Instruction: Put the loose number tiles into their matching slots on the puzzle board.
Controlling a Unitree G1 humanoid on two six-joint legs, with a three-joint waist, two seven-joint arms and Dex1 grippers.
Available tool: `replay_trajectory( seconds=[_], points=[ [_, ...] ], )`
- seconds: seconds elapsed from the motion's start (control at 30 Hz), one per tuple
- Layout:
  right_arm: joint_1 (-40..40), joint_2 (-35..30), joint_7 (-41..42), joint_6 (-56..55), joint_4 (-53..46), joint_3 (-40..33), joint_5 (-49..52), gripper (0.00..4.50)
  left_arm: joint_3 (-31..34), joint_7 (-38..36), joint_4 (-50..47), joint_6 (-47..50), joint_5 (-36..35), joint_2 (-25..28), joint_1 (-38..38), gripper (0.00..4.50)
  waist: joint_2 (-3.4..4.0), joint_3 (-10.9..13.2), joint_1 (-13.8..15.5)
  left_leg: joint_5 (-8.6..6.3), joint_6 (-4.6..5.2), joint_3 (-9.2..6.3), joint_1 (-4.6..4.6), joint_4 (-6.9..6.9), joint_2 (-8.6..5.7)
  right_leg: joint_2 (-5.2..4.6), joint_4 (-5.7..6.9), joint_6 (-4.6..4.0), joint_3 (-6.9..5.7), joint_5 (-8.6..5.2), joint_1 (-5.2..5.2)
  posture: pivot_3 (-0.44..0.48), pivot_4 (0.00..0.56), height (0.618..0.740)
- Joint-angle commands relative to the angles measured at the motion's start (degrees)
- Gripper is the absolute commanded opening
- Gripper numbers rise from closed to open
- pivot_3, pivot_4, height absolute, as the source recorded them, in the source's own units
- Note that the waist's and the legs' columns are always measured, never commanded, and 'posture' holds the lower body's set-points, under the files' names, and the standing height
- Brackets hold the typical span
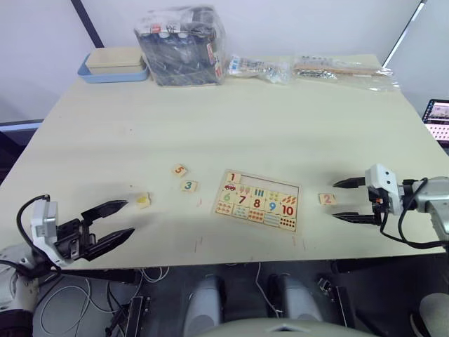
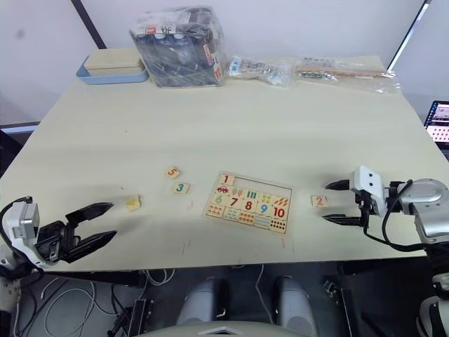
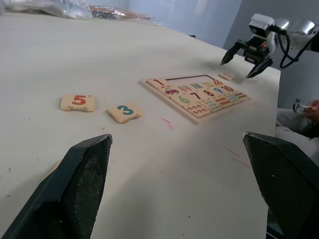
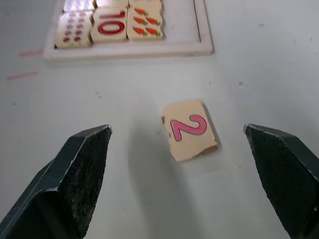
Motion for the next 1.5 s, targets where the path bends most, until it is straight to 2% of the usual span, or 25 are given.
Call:
replay_trajectory(
  seconds=[0.03,0.1,0.13,0.6,0.7,0.8,1.0,1.17,1.27,1.33,1.4,1.5],
  points=[
    [-2.6,0.6,1.6,-2.1,3.6,0.6,-1.1,4.22,-0.5,-2.0,-1.3,-0.6,-1.5,1.1,-0.2,4.50,0.01,0.0,0.0,0.00,0.00,0.01,0.00,0.00,0.00,0.00,0.00,0.00,0.00,0.00,0.00,0.000,0.150,0.740],
    [-3.5,1.2,1.5,-3.2,5.4,1.0,-1.9,3.66,-0.7,-2.0,-1.5,-0.7,-1.6,1.1,0.0,4.50,0.01,0.0,0.0,0.00,0.00,0.02,0.00,0.00,0.00,0.00,0.00,-0.05,0.00,0.03,0.00,0.000,0.150,0.740],
    [-3.8,1.4,1.2,-4.2,6.3,1.1,-2.5,3.14,-0.8,-2.0,-1.6,-0.7,-1.7,1.1,0.1,4.50,0.01,0.0,0.0,0.00,0.00,0.03,0.00,0.00,0.00,0.00,0.00,-0.05,0.00,0.03,0.01,0.000,0.150,0.740],
    [-5.9,3.4,0.2,-7.3,11.0,0.7,-4.0,3.14,-1.1,-2.0,-1.7,-1.8,-2.1,0.6,1.0,4.50,-0.01,0.0,-0.1,0.01,0.00,0.03,0.04,0.07,0.01,0.00,0.06,0.00,0.00,0.02,0.04,0.000,0.150,0.740],
    [-6.0,3.6,0.4,-7.3,11.2,0.8,-4.0,2.23,-1.1,-2.0,-1.7,-2.0,-2.2,0.6,1.2,4.50,-0.01,0.0,-0.1,0.01,0.00,0.04,0.05,0.07,0.01,0.00,0.07,-0.04,0.01,0.04,0.04,0.000,0.150,0.740],
    [-6.2,3.8,0.4,-7.5,11.7,0.9,-4.2,0.87,-1.1,-2.0,-1.7,-2.3,-2.3,0.5,1.3,4.50,-0.01,0.0,-0.1,0.01,0.00,0.03,0.05,0.07,0.01,0.00,0.07,-0.05,0.01,0.04,0.04,0.000,0.150,0.740],
    [-4.8,3.3,-0.1,-5.6,7.9,0.4,-3.6,0.84,-1.1,-2.0,-1.9,-2.3,-2.2,0.3,1.6,4.50,-0.01,0.0,-0.1,0.01,0.00,0.03,0.05,0.07,0.01,0.01,0.07,-0.04,0.01,0.04,0.04,0.000,0.150,0.740],
    [-2.3,1.4,-5.2,6.0,-8.9,-0.5,-2.8,0.84,-1.0,-2.0,-2.0,-2.3,-2.1,0.3,1.8,4.50,0.09,0.0,-0.1,0.01,-0.01,0.04,0.02,0.06,0.02,0.00,0.09,-0.07,0.02,0.06,0.01,0.000,0.150,0.740],
    [-2.8,-1.6,-8.7,20.0,-24.1,1.3,-5.2,0.84,-1.0,-2.0,-1.9,-2.5,-2.1,0.3,1.9,4.50,0.18,0.0,0.0,0.00,-0.01,0.05,0.02,0.05,0.02,-0.02,0.08,-0.07,0.02,0.05,-0.01,0.000,0.150,0.740],
    [-7.7,-3.0,-11.5,35.0,-34.5,4.8,-7.3,0.84,-1.0,-2.0,-1.7,-2.5,-2.1,0.2,1.9,4.50,0.16,0.0,0.0,0.00,-0.02,0.04,0.02,0.05,0.02,-0.04,0.07,-0.05,0.02,0.03,-0.03,0.000,0.150,0.740],
    [-14.8,-3.8,-10.9,50.6,-42.2,9.1,-5.1,0.84,-1.0,-2.0,-1.7,-2.6,-2.0,0.1,1.8,4.50,0.18,0.0,-0.2,-0.13,-0.23,-0.05,0.02,0.03,0.10,-0.10,0.09,0.01,0.02,0.01,-0.22,0.000,0.150,0.740],
    [-25.3,-1.7,-12.2,65.4,-45.1,17.7,-5.0,0.84,-1.0,-2.0,-1.6,-2.6,-2.0,0.1,1.8,4.50,0.15,0.0,-0.2,-0.13,-0.22,-0.11,0.01,-0.01,0.14,-0.12,0.10,-0.07,-0.13,0.06,-0.30,0.000,0.150,0.740]
  ],
)
